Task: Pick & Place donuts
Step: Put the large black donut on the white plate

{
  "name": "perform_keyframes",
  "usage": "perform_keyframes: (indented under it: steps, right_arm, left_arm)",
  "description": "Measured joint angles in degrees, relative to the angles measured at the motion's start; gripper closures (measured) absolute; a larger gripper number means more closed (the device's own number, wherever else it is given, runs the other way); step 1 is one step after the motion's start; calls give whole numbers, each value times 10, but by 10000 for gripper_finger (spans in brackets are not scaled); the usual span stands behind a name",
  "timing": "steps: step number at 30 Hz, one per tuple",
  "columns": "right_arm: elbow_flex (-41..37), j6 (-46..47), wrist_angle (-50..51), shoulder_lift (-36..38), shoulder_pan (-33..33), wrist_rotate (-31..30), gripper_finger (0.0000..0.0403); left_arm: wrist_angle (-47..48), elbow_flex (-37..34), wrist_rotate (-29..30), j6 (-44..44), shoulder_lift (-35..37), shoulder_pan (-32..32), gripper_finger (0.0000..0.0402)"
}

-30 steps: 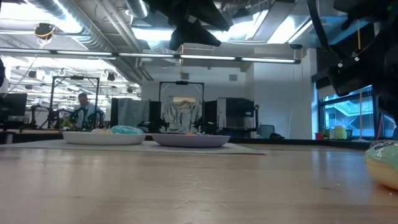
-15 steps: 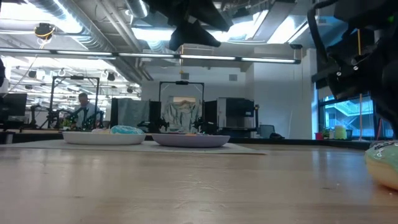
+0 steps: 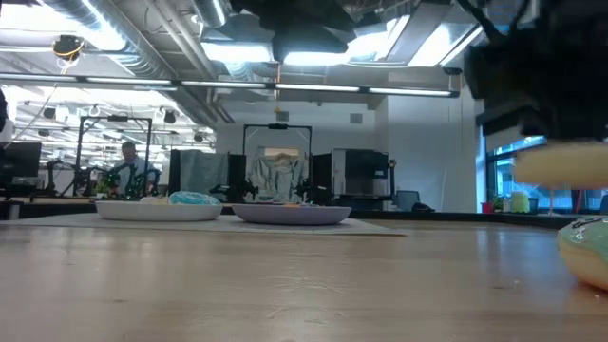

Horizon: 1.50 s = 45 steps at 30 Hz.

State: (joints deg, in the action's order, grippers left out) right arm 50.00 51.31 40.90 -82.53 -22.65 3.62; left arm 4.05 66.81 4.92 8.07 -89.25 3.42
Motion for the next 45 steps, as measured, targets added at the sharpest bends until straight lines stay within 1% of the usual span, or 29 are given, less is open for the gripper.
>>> perform_keyframes:
  steps: [5, 8, 10, 13, 16, 18, 20, 24, 26, 28, 32, 36, 41, 45]
  right_arm:
    - [55, -98, 18, 23, 63, 0, 344]
    - [86, -143, 19, 33, 101, 0, 344]
    - [107, -164, 19, 37, 124, 0, 344]
    - [136, -199, 20, 37, 151, 0, 344]
    - [160, -220, 17, 37, 175, 18, 343]
    - [173, -228, 19, 37, 190, 27, 343]
    - [186, -231, 16, 37, 202, 39, 343]
    - [192, -225, -10, 37, 222, 80, 343]
    - [192, -218, -16, 37, 228, 100, 343]
    - [192, -217, -16, 34, 232, 112, 343]
    - [192, -216, -18, 31, 233, 117, 343]
    - [191, -216, -18, 30, 233, 132, 343]
    - [191, -211, -19, 30, 233, 132, 343]
    - [191, -214, -32, 30, 233, 132, 343]
  left_arm:
    - [0, 0, 0, -29, 0, 6, 208]
    - [0, 0, 0, -30, 0, 7, 208]
    - [1, 0, 3, -49, 0, 7, 208]
    - [0, 0, 5, -139, 0, 7, 208]
    - [0, 0, 6, -246, 0, 13, 208]
    - [0, 0, 18, -313, 0, 20, 208]
    - [0, 0, 44, -379, 0, 28, 208]
    - [-2, 0, 130, -527, 0, 45, 208]
    - [-16, 0, 159, -575, 0, 51, 208]
    - [-36, 0, 166, -594, 0, 55, 208]
    - [-60, 0, 144, -599, 0, 59, 208]
    - [-49, 0, 130, -599, 0, 59, 208]
    - [-50, 0, 102, -599, 0, 59, 208]
    - [-50, 0, 93, -599, 0, 58, 208]
